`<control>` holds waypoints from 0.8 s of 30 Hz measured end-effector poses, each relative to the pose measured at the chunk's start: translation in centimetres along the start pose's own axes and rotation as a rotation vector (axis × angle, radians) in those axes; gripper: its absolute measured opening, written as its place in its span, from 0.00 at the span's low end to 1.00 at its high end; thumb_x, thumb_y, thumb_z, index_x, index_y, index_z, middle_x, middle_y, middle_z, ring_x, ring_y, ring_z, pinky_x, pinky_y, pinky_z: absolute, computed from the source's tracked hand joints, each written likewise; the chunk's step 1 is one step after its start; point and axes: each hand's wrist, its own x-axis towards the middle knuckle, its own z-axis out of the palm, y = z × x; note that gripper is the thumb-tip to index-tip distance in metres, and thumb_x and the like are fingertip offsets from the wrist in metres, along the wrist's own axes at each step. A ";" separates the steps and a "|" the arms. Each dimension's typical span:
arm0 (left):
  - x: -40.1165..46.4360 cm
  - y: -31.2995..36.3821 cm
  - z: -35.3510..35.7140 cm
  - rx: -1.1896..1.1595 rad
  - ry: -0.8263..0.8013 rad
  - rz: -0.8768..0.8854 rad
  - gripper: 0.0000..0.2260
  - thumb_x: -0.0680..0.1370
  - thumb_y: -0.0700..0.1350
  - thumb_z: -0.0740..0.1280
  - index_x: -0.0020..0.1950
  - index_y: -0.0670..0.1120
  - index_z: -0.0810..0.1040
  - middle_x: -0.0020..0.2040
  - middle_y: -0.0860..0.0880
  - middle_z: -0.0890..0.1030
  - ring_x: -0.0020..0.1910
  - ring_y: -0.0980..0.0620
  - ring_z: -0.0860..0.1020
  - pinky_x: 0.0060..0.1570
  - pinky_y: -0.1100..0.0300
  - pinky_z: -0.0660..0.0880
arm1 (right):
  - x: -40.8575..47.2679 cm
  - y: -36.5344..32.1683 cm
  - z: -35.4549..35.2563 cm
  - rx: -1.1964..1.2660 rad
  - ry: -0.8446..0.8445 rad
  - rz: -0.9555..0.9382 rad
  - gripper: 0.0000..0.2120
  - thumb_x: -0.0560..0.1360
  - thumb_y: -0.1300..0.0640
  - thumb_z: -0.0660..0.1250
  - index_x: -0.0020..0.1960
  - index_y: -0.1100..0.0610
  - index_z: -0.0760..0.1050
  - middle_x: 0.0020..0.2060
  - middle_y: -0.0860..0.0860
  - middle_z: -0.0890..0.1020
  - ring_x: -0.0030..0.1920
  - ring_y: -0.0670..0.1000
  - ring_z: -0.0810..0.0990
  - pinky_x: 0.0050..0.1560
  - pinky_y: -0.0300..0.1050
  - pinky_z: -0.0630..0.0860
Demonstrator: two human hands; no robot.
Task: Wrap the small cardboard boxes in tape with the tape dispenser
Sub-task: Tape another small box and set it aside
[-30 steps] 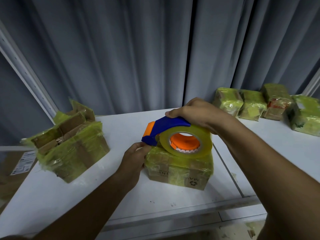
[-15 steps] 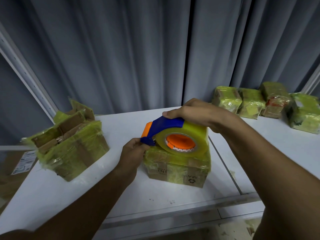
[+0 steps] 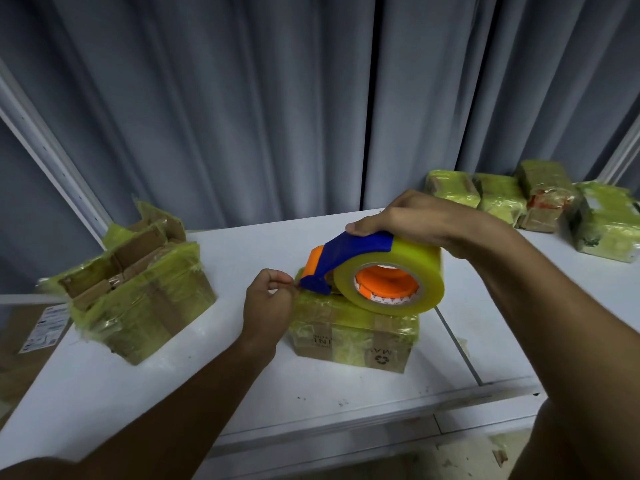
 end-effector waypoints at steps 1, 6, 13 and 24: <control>-0.1 0.1 0.0 0.007 -0.011 0.013 0.11 0.78 0.32 0.60 0.47 0.47 0.76 0.49 0.46 0.78 0.44 0.52 0.76 0.39 0.61 0.75 | 0.1 0.1 0.0 0.005 0.002 0.000 0.21 0.70 0.34 0.73 0.47 0.52 0.82 0.42 0.50 0.87 0.40 0.53 0.87 0.40 0.45 0.82; -0.2 0.5 0.2 -0.059 -0.084 -0.055 0.09 0.81 0.37 0.59 0.48 0.48 0.76 0.46 0.48 0.79 0.43 0.53 0.77 0.36 0.63 0.74 | 0.4 0.4 0.7 0.039 0.033 0.013 0.21 0.69 0.33 0.73 0.46 0.52 0.83 0.40 0.50 0.87 0.39 0.53 0.87 0.41 0.47 0.83; -0.2 0.5 0.8 -0.114 -0.110 -0.135 0.13 0.79 0.56 0.65 0.55 0.49 0.74 0.48 0.49 0.81 0.47 0.52 0.80 0.48 0.52 0.80 | 0.6 -0.1 1.5 0.010 0.012 -0.012 0.20 0.70 0.34 0.73 0.45 0.52 0.83 0.40 0.50 0.87 0.39 0.52 0.87 0.45 0.49 0.85; 0.3 0.1 0.4 -0.166 -0.185 -0.168 0.09 0.79 0.52 0.67 0.55 0.50 0.72 0.49 0.45 0.81 0.46 0.48 0.82 0.48 0.49 0.80 | 0.2 0.1 0.7 0.004 0.003 0.007 0.21 0.70 0.33 0.72 0.47 0.51 0.82 0.41 0.49 0.87 0.41 0.53 0.86 0.45 0.48 0.84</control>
